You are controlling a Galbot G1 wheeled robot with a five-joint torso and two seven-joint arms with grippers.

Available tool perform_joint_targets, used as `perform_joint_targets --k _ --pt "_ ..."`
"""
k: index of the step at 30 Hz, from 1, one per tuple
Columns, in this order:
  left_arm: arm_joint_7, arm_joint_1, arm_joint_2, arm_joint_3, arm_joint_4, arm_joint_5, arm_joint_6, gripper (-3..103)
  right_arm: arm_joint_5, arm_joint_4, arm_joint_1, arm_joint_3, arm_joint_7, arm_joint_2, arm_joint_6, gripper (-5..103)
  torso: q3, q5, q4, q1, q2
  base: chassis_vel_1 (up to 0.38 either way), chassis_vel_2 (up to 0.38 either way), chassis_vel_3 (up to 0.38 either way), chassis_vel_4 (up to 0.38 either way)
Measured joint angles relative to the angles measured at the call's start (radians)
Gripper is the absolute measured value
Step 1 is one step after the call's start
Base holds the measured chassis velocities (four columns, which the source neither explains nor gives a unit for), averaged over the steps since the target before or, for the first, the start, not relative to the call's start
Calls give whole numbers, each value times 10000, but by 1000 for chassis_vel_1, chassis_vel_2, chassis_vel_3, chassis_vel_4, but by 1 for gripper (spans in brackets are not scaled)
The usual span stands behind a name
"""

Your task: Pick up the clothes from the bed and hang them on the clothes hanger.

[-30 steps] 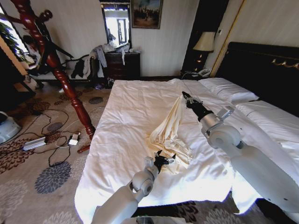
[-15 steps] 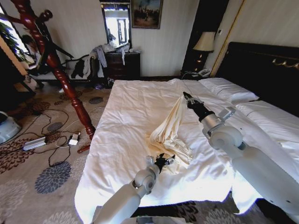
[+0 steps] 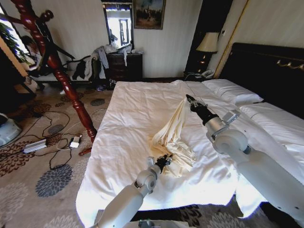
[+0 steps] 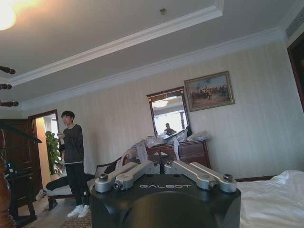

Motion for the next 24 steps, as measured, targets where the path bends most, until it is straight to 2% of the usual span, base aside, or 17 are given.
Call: perform_joint_targets --k 1,2,3,5,11,13,15,17,19,20,21,24 --pt "0 0 0 0 0 0 0 15 0 0 0 0 0 0 0 0 0 0 0 0 0 0 0 0 0" --pt "11 -1 -12 -63 12 -1 -16 10 -5 0 1 5 0 0 0 0 0 0 0 0 0 0 0 0 0" --pt "24 -2 -17 -128 12 -5 -24 10 -11 0 2 10 0 0 0 0 0 -1 0 -1 0 0 0 0 0" --pt "42 0 19 -376 -58 -36 -52 2 -28 -5 2 30 0 1 6 0 0 -1 0 0 0 0 0 0 0" --pt "45 -72 441 -1051 -490 -292 -91 0 -49 -18 -44 90 0 7 42 0 0 -2 0 -1 0 0 0 0 0" --pt "16 -218 906 -1484 -898 -582 -91 0 -53 -31 -47 100 0 24 69 0 0 -4 0 0 0 0 0 0 0" --pt "-13 -575 1847 -2180 -1582 -997 -86 0 -27 -44 4 103 2 77 106 0 0 -4 1 0 0 0 0 0 0" --pt "-13 -674 2053 -2327 -1724 -1086 -84 0 12 -42 19 107 5 89 114 0 0 -4 1 0 0 0 0 0 0" --pt "-12 -962 2668 -2788 -2128 -1454 -32 0 369 26 83 133 89 134 138 0 1 -5 1 1 0 0 0 0 0" --pt "-9 -1220 3155 -3145 -2493 -1876 18 0 846 136 146 164 248 194 138 0 1 -5 3 1 0 0 0 0 0" --pt "-9 -1220 3155 -3145 -2493 -1876 18 0 846 136 146 164 248 194 138 0 1 -5 3 1 0 0 0 0 0" --pt "37 -1598 3931 -3814 -3190 -2523 68 0 1168 175 194 265 351 276 139 0 0 -5 1 0 0 0 0 0 0"
